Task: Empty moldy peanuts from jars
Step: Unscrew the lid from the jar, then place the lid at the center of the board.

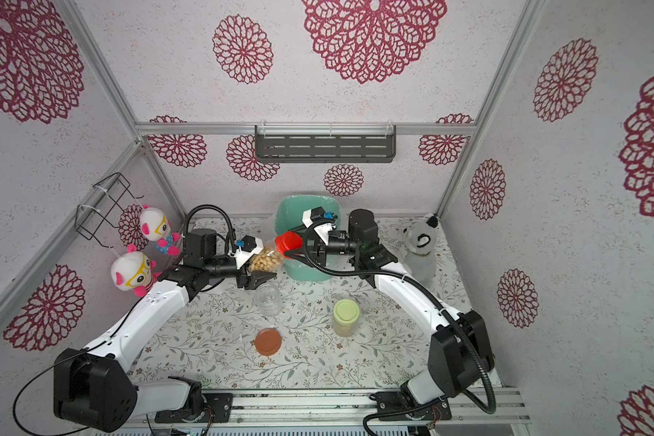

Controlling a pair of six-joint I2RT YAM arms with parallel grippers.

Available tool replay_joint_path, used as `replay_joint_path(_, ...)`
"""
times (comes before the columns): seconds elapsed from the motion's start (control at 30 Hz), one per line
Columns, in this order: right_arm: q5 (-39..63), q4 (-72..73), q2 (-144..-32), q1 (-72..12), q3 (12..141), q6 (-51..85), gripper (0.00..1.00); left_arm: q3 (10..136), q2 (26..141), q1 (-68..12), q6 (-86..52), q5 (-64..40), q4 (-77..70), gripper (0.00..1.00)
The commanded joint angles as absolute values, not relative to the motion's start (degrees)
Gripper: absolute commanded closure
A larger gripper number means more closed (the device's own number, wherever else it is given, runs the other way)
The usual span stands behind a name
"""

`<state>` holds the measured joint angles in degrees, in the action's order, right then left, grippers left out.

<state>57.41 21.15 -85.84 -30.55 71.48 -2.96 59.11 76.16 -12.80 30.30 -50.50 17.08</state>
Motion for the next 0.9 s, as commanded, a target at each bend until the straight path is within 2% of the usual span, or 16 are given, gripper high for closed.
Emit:
replay_joint_path(0.0, 60.5, 24.5, -82.7, -29.9, 72.0, -2.8, 0.68, 61.0, 76.5, -12.3, 31.3, -51.6, 16.7, 1.00)
replay_joint_path(0.27, 59.0, 22.5, -78.1, -30.1, 69.7, -2.9, 0.68, 60.7, 76.5, -12.2, 27.9, -45.5, 12.8, 1.00)
replay_joint_path(0.53, 46.1, 1.3, -70.9, -34.3, 65.7, -16.0, 0.69, 58.6, 75.2, -11.4, 23.3, -39.2, 5.0, 1.00)
replay_joint_path(0.7, 40.8, -2.3, -68.0, -38.2, 61.8, -15.6, 0.76, 58.0, 74.8, -11.2, 22.0, -36.7, 2.7, 1.00)
replay_joint_path(0.87, 38.7, -5.9, -67.5, -40.6, 58.7, -15.2, 0.91, 57.9, 75.0, -11.1, 21.7, -35.8, 2.5, 1.00)
